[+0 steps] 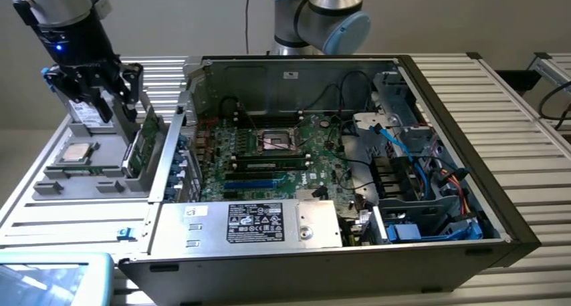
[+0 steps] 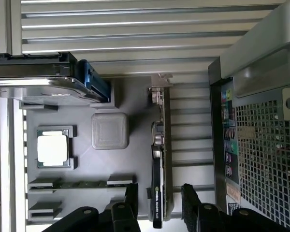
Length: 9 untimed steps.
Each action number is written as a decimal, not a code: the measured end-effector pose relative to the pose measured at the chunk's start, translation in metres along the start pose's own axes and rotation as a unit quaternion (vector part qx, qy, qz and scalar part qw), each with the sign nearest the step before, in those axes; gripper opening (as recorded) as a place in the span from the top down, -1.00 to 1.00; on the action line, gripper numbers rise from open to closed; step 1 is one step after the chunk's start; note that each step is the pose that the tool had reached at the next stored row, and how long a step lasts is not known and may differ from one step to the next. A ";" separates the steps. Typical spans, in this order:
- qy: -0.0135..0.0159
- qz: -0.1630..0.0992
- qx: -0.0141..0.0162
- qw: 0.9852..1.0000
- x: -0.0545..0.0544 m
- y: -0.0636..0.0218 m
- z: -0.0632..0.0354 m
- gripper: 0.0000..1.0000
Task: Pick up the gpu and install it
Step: 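Pick up the gpu and move the gpu toward the slot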
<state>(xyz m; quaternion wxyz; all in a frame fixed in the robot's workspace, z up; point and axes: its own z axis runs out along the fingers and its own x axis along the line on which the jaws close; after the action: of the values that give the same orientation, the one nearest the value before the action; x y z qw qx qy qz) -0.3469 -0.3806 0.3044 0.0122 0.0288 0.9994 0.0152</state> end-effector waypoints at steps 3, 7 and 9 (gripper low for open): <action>0.000 -0.004 -0.002 1.000 0.000 -0.0002 0.0049 0.01; 0.001 -0.010 -0.005 1.000 0.000 -0.0003 0.0107 0.01; 0.001 -0.014 -0.008 1.000 0.000 -0.0005 0.0127 0.01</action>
<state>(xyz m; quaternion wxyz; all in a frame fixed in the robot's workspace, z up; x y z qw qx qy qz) -0.3468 -0.3806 0.2917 0.0118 0.0148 0.9995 0.0236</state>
